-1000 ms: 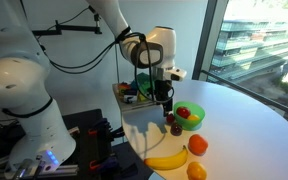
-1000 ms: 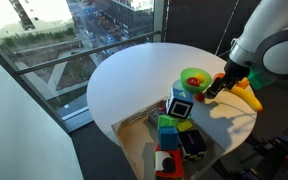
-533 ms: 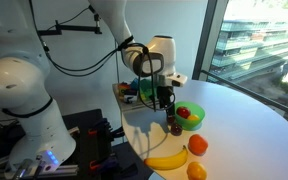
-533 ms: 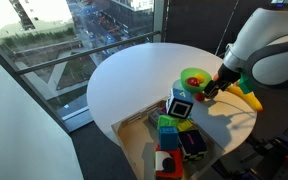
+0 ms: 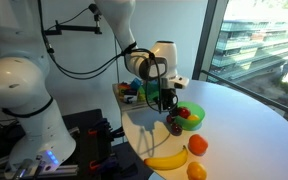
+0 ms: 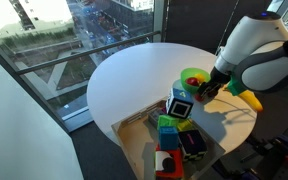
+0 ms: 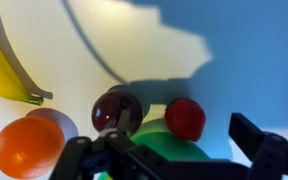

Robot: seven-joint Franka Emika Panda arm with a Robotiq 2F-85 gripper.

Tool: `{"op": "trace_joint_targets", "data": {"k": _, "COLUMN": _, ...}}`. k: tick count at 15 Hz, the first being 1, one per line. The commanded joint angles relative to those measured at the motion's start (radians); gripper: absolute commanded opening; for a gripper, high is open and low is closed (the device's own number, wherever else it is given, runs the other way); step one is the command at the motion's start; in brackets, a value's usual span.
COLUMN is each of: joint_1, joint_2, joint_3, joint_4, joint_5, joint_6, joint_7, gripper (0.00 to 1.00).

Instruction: Pick up the red strawberry toy from the table and put it in the green bowl

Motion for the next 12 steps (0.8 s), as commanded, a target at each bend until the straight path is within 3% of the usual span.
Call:
{"op": "trace_joint_targets", "data": {"k": 1, "joint_1": 0.039, "joint_2": 0.046, "joint_3": -0.031, "joint_4": 0.051, "joint_5": -0.043, "joint_6": 0.007, "joint_7": 0.056, "gripper": 1.00}}
{"op": "trace_joint_targets", "data": {"k": 12, "joint_1": 0.122, "joint_2": 0.137, "joint_3": -0.080, "joint_4": 0.116, "joint_5": -0.053, "joint_6": 0.005, "joint_7": 0.085, "gripper": 1.00}}
